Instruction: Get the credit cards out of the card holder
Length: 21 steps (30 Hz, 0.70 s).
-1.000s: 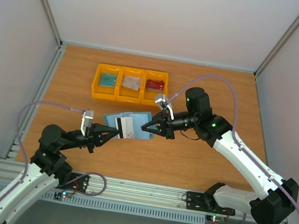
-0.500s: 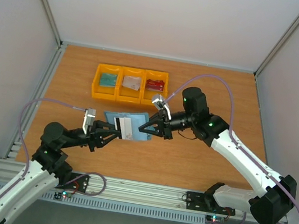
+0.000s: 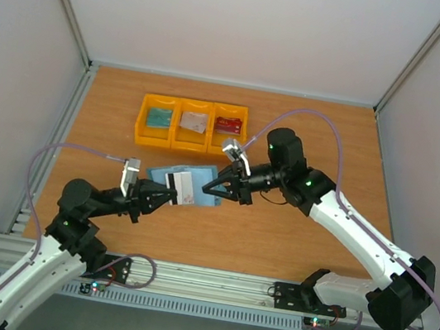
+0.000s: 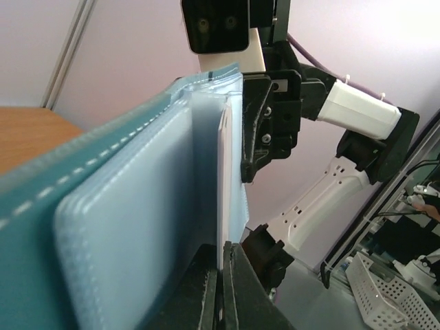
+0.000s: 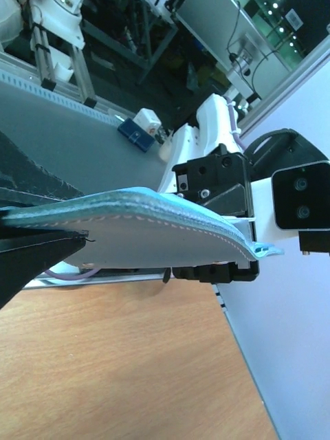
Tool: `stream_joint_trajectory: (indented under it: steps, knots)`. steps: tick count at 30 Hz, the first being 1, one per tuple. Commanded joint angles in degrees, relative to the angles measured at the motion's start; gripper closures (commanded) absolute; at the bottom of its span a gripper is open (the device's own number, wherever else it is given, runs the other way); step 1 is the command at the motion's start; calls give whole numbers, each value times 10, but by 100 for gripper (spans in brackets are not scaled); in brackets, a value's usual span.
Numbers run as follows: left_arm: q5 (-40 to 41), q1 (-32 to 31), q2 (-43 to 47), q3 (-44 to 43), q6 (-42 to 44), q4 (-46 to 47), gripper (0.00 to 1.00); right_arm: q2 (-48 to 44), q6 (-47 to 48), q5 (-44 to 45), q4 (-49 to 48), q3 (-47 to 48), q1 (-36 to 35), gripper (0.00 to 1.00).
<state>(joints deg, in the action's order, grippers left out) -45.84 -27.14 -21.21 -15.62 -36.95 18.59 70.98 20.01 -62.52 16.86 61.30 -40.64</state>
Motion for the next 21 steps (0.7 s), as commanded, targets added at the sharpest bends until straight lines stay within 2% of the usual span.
stream_joint_trajectory:
  steps: [1,6,11,13,15,17,19,21]
  knots:
    - [45,2,17,-46,30,-65,100,-21,-11,-11,-18,-15,32,99]
    - [91,7,-5,-125,148,-232,100,-61,-113,-68,-156,-100,146,99]
    - [104,13,-60,-191,203,-286,100,-77,-118,-55,-150,-124,215,99]
    - [116,15,-96,-231,226,-313,100,-77,-131,-23,-149,-132,246,99]
    - [150,15,-149,-287,291,-377,100,-70,-158,16,-156,-138,280,99]
    - [218,15,-224,-352,387,-451,100,-58,-178,65,-132,-135,314,99]
    - [303,15,-315,-421,534,-511,100,-43,-187,90,-107,-128,347,99]
    - [386,13,-407,-499,656,-541,100,-37,-216,90,-122,-133,376,99]
